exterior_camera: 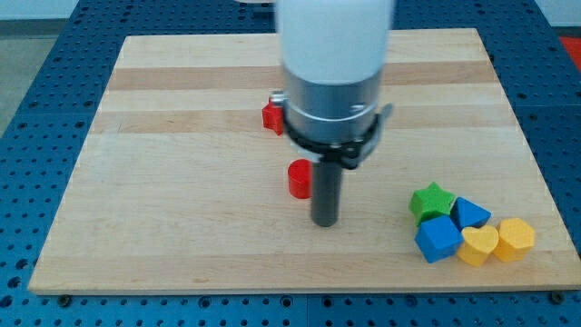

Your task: Keep red circle at bottom left to red star

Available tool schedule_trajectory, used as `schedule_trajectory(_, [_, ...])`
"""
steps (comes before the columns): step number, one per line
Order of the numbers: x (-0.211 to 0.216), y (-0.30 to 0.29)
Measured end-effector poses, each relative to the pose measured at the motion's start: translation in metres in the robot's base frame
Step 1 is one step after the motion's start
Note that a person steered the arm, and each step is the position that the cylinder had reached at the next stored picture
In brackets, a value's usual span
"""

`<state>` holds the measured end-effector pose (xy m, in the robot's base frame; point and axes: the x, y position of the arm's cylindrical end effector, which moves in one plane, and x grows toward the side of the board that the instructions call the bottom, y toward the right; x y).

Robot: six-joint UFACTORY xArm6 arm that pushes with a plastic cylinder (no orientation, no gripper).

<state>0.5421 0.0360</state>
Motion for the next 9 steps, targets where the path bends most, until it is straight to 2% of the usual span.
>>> schedule_trajectory(1, [-0.036, 0.006])
schedule_trajectory(2, [-0.069, -0.011])
schedule_trajectory(3, [-0.052, -0.012])
schedule_trajectory(4, [-0.010, 0.020])
schedule_trajectory(5, [-0.004, 0.009])
schedule_trajectory(6, [-0.054, -0.024])
schedule_trajectory(7, [-0.059, -0.037])
schedule_trajectory(8, [-0.017, -0.004])
schedule_trajectory(9, [0.005, -0.010])
